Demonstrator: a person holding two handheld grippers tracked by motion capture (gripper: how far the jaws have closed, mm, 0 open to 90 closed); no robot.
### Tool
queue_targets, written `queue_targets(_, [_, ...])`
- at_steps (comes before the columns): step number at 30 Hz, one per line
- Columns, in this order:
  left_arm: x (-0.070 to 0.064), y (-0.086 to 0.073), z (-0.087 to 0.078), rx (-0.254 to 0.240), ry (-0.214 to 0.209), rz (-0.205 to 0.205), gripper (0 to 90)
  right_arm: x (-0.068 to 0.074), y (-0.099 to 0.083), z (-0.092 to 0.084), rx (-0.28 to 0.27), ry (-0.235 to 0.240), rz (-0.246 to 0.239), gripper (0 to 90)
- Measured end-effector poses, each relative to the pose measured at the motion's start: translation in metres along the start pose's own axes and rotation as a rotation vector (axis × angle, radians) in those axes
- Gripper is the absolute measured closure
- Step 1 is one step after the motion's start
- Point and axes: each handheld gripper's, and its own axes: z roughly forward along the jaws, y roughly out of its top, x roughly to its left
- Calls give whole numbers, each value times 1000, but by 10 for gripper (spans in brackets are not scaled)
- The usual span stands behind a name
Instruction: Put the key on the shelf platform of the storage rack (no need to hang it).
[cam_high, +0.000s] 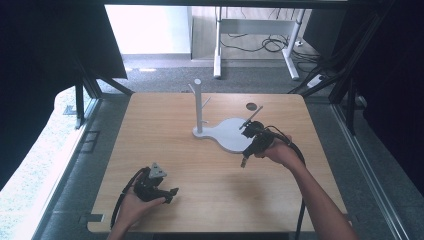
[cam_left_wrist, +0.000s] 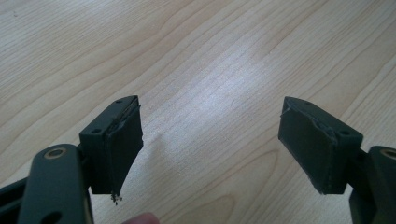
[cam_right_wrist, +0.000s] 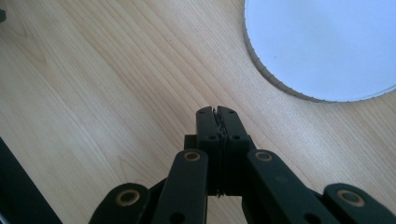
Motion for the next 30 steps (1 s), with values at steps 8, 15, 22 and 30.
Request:
queue_targets(8, [1, 0, -1, -2, 1, -2, 222, -4, 7, 0, -3, -2, 12, 893])
queue_targets(15, [2, 0, -1, -1, 2, -1, 221, -6, 12, 2, -1, 0, 18, 893])
queue_targets(22, [4, -1, -1, -1, 3, -6, 221, -9, 15, 3, -1, -5, 22, 893])
queue_targets(30, [4, -1, -2, -3, 4, -6, 221, -12, 20, 3, 11, -13, 26, 893])
